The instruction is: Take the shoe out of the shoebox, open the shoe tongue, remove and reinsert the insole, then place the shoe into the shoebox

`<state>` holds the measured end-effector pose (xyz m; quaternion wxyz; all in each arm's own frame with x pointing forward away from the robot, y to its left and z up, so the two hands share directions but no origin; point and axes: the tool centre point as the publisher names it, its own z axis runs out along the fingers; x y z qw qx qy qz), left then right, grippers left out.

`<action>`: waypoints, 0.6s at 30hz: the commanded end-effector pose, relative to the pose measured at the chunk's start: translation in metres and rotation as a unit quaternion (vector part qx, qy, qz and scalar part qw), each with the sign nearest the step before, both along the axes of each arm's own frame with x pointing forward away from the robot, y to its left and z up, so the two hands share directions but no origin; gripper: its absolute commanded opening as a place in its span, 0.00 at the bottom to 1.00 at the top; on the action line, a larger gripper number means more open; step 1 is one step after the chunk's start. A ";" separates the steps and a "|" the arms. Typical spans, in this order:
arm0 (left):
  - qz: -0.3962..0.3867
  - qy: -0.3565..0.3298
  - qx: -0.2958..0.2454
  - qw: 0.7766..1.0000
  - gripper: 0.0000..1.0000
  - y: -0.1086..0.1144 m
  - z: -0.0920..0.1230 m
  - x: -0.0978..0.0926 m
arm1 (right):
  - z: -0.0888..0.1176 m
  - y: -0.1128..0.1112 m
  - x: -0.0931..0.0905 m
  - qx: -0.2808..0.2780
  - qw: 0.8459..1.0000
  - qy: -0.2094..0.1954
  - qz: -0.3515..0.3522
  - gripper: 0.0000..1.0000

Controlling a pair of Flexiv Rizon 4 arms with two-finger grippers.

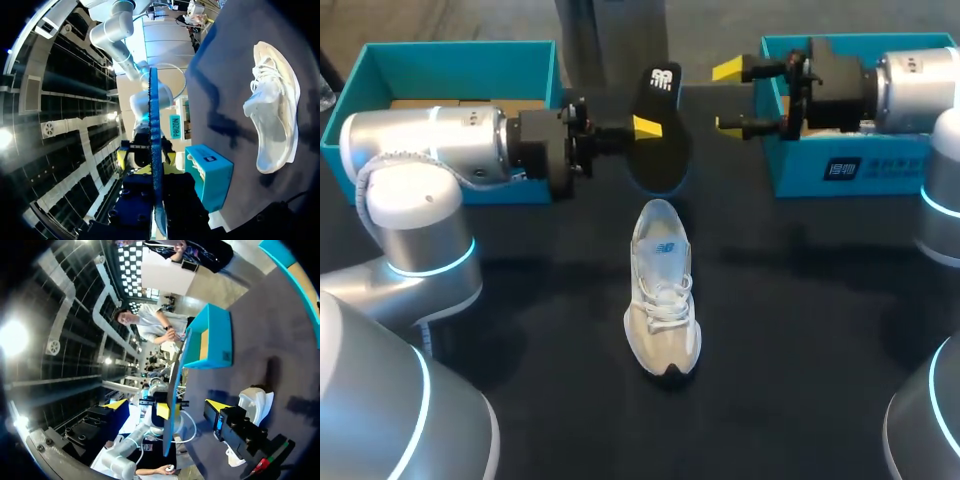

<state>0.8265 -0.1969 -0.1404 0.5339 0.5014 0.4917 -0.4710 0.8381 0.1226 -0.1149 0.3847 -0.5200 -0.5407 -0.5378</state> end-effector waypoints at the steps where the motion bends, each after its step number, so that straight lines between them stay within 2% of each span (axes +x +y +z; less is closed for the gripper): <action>1: 0.001 0.000 0.003 1.000 0.00 0.014 0.004 -0.005 | 0.000 -0.013 -0.011 -0.002 1.000 -0.002 -0.002 1.00; 11: 0.001 -0.002 0.011 1.000 0.00 0.027 0.006 -0.003 | -0.008 -0.026 -0.031 0.000 1.000 0.005 0.012 1.00; 18: 0.000 -0.004 0.015 1.000 0.00 0.028 0.006 -0.002 | -0.008 -0.027 -0.032 0.006 1.000 0.009 0.015 1.00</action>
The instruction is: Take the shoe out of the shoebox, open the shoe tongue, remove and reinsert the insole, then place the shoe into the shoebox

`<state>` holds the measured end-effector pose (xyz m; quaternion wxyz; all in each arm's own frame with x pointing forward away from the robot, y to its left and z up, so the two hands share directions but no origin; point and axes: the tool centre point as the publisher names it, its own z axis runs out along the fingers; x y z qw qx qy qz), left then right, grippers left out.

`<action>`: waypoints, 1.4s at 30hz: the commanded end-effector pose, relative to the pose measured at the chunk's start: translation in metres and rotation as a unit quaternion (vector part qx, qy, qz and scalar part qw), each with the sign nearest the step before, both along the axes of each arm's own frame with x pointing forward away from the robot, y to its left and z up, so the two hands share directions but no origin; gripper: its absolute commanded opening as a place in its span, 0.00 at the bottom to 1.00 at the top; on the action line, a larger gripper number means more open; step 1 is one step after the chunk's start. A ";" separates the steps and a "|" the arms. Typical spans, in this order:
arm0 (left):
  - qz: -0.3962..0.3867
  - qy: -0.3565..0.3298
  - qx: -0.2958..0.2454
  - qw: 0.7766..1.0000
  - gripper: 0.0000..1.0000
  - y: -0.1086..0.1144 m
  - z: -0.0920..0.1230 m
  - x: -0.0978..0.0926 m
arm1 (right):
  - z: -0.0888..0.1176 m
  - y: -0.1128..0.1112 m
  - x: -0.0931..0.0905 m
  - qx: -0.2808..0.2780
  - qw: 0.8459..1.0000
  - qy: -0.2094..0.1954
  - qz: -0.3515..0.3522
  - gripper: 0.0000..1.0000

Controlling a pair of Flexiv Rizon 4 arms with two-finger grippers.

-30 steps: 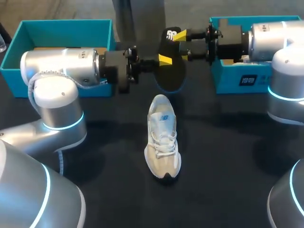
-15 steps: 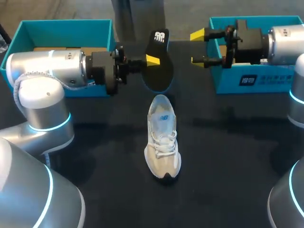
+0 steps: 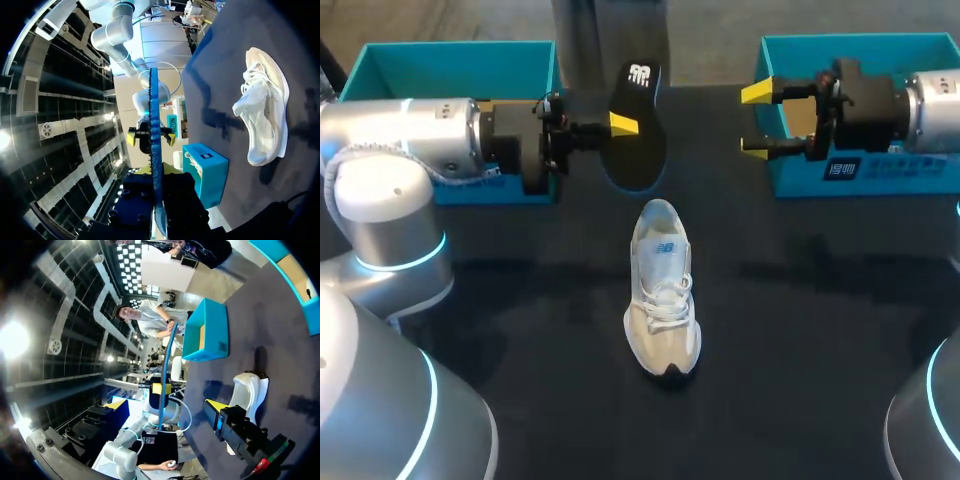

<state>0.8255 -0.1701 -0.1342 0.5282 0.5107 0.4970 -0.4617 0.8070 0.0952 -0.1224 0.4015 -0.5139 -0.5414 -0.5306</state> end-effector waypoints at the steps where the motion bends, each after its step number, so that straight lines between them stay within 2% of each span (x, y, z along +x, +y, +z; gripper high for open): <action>1: 0.000 -0.001 0.000 1.000 0.00 0.001 0.000 -0.001 | 0.000 0.000 -0.001 0.000 1.000 0.000 -0.001 1.00; 11: -0.003 0.009 -0.008 1.000 0.00 -0.001 0.004 -0.001 | 0.000 0.000 -0.001 0.000 1.000 0.000 -0.001 1.00; 12: -0.004 0.054 -0.019 0.998 0.00 -0.002 0.006 -0.003 | 0.000 0.000 -0.001 0.000 1.000 0.000 -0.001 1.00; 16: -0.013 0.149 -0.042 0.988 0.00 -0.004 0.012 -0.004 | 0.000 0.000 -0.001 0.000 1.000 0.000 -0.001 1.00; 19: -0.014 0.250 -0.064 0.966 0.00 -0.003 0.014 -0.007 | 0.000 0.000 -0.001 0.000 1.000 0.000 -0.001 1.00; 21: -0.019 0.318 -0.060 0.946 0.00 -0.001 0.014 -0.009 | 0.000 0.000 -0.001 0.000 1.000 0.000 -0.001 1.00; 22: -0.031 0.367 -0.049 0.928 0.00 0.000 0.014 -0.012 | 0.000 0.000 -0.001 0.000 1.000 0.000 -0.001 1.00; 23: -0.031 0.380 -0.049 0.923 0.00 0.001 0.013 -0.013 | 0.000 0.000 -0.001 0.000 1.000 0.000 -0.001 1.00; 29: -0.077 0.536 -0.058 0.839 0.00 0.003 0.020 -0.020 | 0.000 0.000 -0.001 0.000 1.000 0.000 -0.001 1.00; 32: -0.093 0.552 -0.078 0.825 0.00 0.002 0.028 -0.017 | 0.000 0.000 -0.001 0.000 1.000 0.000 -0.001 1.00; 42: -0.093 0.546 -0.073 0.829 0.00 0.002 0.030 -0.016 | 0.000 0.000 -0.001 0.000 1.000 0.000 -0.001 1.00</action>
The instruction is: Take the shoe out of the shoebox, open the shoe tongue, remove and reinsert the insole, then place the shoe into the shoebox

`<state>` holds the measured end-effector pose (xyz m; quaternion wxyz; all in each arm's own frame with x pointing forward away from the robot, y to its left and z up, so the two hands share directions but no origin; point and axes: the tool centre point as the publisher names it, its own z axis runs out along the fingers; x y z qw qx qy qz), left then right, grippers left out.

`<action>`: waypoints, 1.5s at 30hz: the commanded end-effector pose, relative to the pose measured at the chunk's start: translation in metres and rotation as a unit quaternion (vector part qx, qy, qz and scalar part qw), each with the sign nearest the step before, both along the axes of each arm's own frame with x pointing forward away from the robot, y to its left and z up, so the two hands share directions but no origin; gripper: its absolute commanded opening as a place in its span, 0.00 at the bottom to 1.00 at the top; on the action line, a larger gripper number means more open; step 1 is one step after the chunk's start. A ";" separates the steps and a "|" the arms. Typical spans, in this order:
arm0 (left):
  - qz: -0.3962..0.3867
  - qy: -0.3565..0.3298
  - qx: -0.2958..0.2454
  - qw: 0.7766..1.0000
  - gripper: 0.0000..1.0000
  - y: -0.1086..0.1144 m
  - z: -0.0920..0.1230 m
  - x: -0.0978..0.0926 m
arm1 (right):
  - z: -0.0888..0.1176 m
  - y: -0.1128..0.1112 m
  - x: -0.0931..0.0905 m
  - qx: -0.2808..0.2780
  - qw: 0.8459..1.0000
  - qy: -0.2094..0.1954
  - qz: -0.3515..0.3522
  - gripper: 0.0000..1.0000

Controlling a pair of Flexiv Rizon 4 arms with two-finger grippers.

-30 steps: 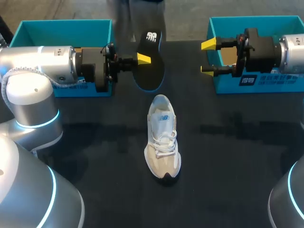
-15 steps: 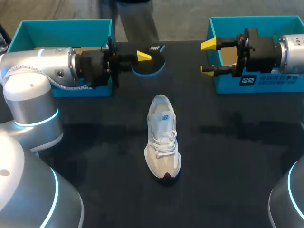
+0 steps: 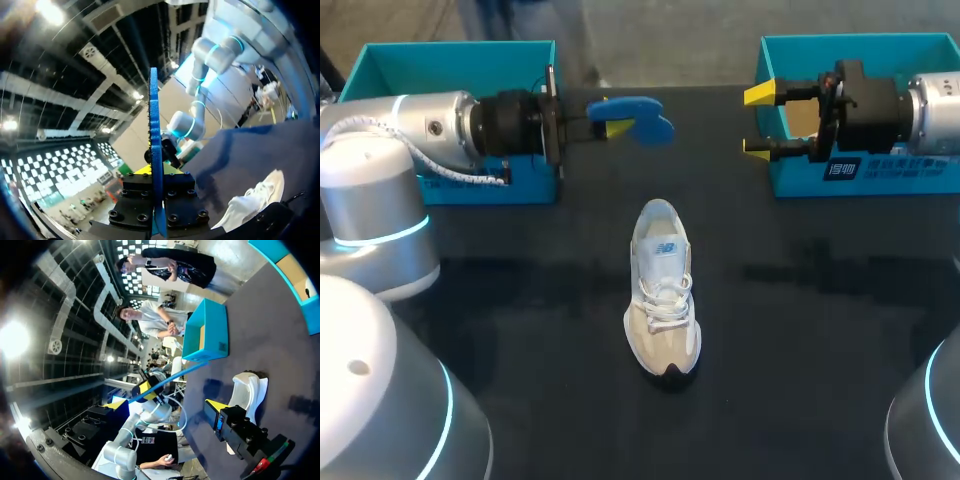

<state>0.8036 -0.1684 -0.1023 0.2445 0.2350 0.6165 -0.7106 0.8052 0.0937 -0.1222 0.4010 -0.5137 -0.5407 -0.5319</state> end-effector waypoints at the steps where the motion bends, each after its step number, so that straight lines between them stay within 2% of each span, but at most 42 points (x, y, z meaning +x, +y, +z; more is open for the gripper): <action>1: -0.033 0.101 -0.014 0.994 0.00 0.000 -0.002 0.006 | 0.000 0.002 0.001 -0.001 1.000 0.001 0.000 1.00; 8: -0.033 0.101 -0.014 0.994 0.00 0.000 -0.002 0.006 | 0.000 0.002 0.001 -0.001 1.000 0.001 0.000 1.00; 10: -0.060 0.156 -0.045 0.985 0.00 -0.003 -0.001 0.002 | 0.000 0.002 0.001 -0.001 1.000 0.001 0.000 1.00; 12: -0.089 0.217 -0.051 0.971 0.00 -0.005 0.000 0.001 | 0.000 0.002 0.001 -0.001 1.000 0.001 0.000 1.00; 13: -0.092 0.219 -0.051 0.970 0.00 -0.005 0.000 0.000 | 0.000 0.002 0.001 -0.001 1.000 0.001 0.000 1.00; 14: -0.109 0.283 -0.057 0.951 0.00 -0.007 0.002 -0.001 | 0.000 0.002 0.001 -0.001 1.000 0.001 0.000 1.00; 15: -0.118 0.284 -0.044 0.951 0.00 -0.007 0.003 -0.001 | 0.000 0.002 0.001 -0.001 1.000 0.001 0.000 1.00; 16: -0.128 0.332 -0.048 0.933 0.00 -0.008 0.003 -0.002 | 0.000 0.002 0.001 -0.001 1.000 0.001 0.000 1.00; 18: -0.143 0.368 -0.027 0.918 0.00 -0.007 0.004 -0.005 | 0.000 0.002 0.001 -0.001 1.000 0.001 0.000 1.00; 19: -0.157 0.407 -0.016 0.900 0.00 -0.007 0.005 -0.007 | 0.000 0.002 0.001 -0.001 1.000 0.001 0.000 1.00; 20: -0.165 0.399 -0.003 0.902 0.00 -0.006 0.005 -0.008 | 0.000 0.002 0.001 -0.001 1.000 0.001 0.000 1.00; 21: -0.166 0.434 -0.009 0.885 0.00 -0.006 0.007 -0.008 | 0.000 0.002 0.001 -0.001 1.000 0.001 0.000 1.00; 26: -0.200 0.528 0.045 0.824 0.00 -0.002 0.007 -0.019 | 0.000 0.002 0.001 -0.001 1.000 0.001 0.000 1.00; 29: -0.203 0.552 0.070 0.806 0.00 -0.001 0.006 -0.023 | 0.000 0.002 0.001 -0.001 1.000 0.001 0.000 1.00; 45: -0.203 0.552 0.070 0.806 0.00 -0.001 0.006 -0.023 | 0.000 0.002 0.001 -0.001 1.000 0.001 0.000 1.00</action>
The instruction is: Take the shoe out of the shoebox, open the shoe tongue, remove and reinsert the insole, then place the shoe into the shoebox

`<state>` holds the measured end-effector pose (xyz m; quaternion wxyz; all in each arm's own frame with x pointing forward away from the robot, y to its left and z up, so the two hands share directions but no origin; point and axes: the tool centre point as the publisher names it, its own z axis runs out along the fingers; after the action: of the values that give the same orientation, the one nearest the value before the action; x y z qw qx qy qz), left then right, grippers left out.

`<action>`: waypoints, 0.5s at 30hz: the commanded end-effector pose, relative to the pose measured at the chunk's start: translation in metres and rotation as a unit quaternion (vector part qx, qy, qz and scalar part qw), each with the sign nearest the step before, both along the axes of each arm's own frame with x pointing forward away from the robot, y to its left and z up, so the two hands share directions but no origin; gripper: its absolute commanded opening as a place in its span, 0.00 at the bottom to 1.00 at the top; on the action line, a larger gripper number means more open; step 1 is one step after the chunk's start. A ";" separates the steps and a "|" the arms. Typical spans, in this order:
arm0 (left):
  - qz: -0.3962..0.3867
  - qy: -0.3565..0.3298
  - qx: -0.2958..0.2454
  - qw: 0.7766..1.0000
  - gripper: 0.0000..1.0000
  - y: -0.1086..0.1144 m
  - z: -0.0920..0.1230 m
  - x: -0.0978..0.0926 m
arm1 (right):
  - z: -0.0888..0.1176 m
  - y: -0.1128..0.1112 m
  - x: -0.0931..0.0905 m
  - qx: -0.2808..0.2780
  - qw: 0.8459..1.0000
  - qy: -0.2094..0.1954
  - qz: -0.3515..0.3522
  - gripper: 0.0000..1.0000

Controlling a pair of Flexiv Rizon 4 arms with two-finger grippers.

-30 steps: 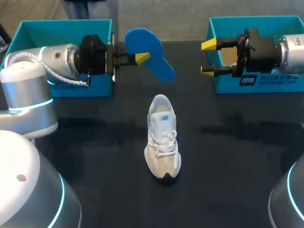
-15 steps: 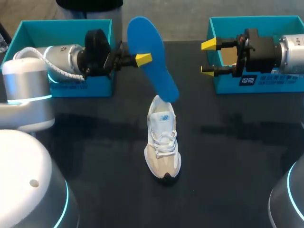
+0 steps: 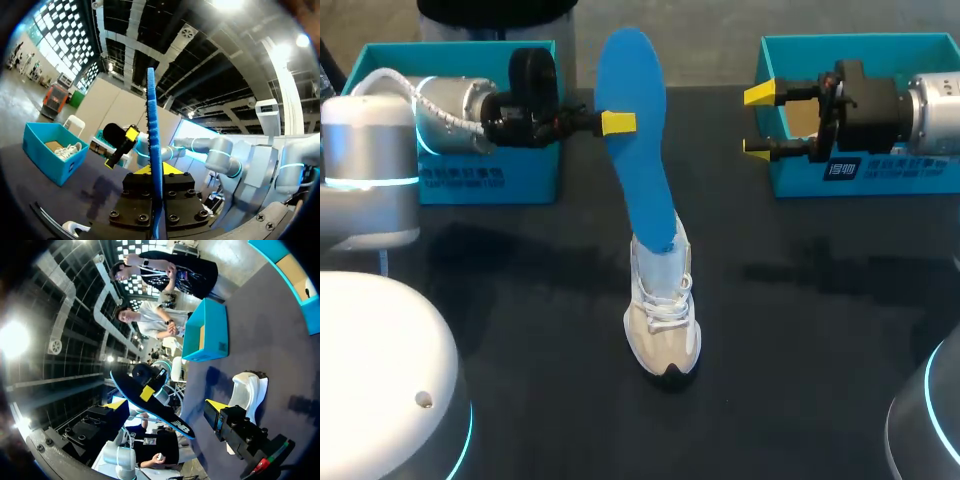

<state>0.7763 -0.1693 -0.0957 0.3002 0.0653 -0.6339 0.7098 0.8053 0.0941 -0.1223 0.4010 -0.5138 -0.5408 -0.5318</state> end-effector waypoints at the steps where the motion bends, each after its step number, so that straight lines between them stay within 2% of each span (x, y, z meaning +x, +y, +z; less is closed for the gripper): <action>1: -0.006 -0.001 -0.001 1.000 0.00 0.000 -0.001 0.005 | 0.000 0.001 0.001 -0.001 1.000 0.001 0.000 1.00; 6: -0.006 -0.001 -0.001 1.000 0.00 0.000 -0.001 0.005 | 0.000 0.001 0.001 -0.001 1.000 0.001 0.000 1.00; 10: -0.010 0.115 0.005 0.993 0.00 -0.002 -0.001 0.001 | 0.000 0.001 0.001 -0.001 1.000 0.001 0.000 1.00; 15: -0.025 0.184 0.016 0.982 0.00 0.000 -0.008 -0.003 | 0.000 0.001 0.001 -0.001 1.000 0.001 0.000 1.00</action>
<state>0.7777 -0.1705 -0.0991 0.3894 0.1482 -0.5995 0.6834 0.8053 0.0941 -0.1223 0.4010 -0.5138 -0.5408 -0.5317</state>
